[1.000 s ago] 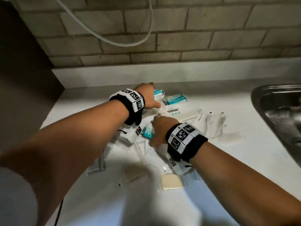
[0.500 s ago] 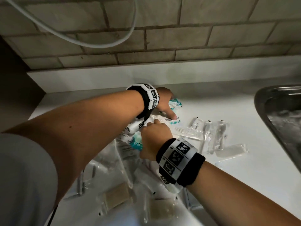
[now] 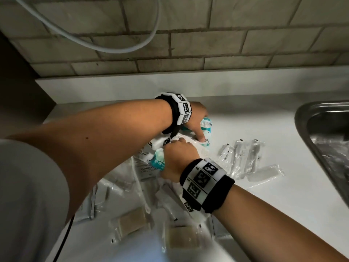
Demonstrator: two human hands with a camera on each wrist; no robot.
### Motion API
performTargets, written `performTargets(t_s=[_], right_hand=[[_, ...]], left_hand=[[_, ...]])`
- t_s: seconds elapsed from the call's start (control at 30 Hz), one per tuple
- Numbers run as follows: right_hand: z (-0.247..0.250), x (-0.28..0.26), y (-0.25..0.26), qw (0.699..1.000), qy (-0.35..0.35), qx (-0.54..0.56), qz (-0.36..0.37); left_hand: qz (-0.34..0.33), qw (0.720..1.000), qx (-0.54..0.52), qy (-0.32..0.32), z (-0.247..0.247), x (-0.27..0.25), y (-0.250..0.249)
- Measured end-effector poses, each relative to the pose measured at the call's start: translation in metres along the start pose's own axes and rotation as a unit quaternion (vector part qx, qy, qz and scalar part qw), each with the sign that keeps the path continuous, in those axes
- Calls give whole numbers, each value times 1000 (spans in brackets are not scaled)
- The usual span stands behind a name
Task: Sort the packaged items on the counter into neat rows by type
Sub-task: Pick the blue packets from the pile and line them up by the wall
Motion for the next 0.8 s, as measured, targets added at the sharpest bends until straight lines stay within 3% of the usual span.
performTargets(t_s=[0.2, 0.33, 0.57, 0.7, 0.8], right_hand=[[5, -7, -10, 999, -6, 36, -5], [15, -15, -17, 999, -3, 43, -6], [38, -25, -28, 996, -32, 74, -42], [30, -28, -21, 997, -1, 66, -33], [24, -28, -13, 998, 8, 60, -18]], left_hand=[[14, 998, -25, -55, 7, -12, 38], [45, 997, -32, -53, 4, -24, 60], [81, 994, -13, -69, -9, -13, 47], [87, 994, -33, -54, -11, -11, 47], [84, 992, -31, -90, 0, -26, 48]])
Point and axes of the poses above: each hand's wrist, its own x-axis towards the middle knuckle, its own z-axis out of the back of the hand, y = z × x, the point moved 8 cm from there along x, towards the middle knuckle, and after that the axes turned 11 degrees about -x, right-handed, at the moved point
